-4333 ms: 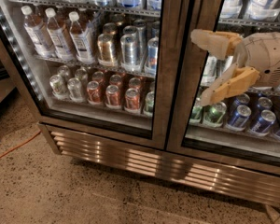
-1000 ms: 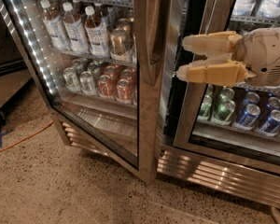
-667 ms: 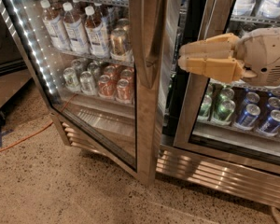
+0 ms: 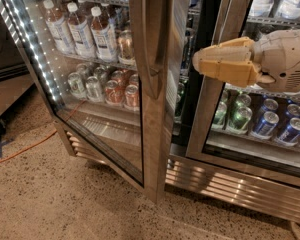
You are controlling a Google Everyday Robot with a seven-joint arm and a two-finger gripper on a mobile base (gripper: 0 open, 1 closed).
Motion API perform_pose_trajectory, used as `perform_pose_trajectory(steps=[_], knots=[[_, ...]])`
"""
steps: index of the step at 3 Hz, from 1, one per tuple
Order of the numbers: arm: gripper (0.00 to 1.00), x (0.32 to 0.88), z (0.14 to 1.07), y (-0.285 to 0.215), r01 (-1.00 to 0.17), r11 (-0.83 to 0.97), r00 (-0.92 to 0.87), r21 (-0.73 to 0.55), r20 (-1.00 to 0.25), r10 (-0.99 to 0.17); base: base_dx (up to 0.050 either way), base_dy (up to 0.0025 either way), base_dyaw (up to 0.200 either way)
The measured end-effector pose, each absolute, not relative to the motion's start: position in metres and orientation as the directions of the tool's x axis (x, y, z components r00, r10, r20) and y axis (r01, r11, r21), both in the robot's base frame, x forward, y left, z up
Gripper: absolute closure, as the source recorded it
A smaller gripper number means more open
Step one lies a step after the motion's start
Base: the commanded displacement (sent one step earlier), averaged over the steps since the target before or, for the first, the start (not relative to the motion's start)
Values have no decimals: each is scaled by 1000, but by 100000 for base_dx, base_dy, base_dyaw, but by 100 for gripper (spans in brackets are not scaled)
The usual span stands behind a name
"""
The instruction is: Open left fridge door
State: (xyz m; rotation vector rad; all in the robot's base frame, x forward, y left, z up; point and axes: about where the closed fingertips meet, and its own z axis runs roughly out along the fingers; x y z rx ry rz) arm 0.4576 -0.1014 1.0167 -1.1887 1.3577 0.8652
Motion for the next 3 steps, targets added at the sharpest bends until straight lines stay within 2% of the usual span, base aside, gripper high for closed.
perform_pose_trajectory(steps=[1,3], knots=[[100,458,1017,-101,-964,235,83,-124,-981,-178,3839,246,12795],[100,458,1017,-101,-964,235,83,-124,-981,-178,-4042,-225,11311]])
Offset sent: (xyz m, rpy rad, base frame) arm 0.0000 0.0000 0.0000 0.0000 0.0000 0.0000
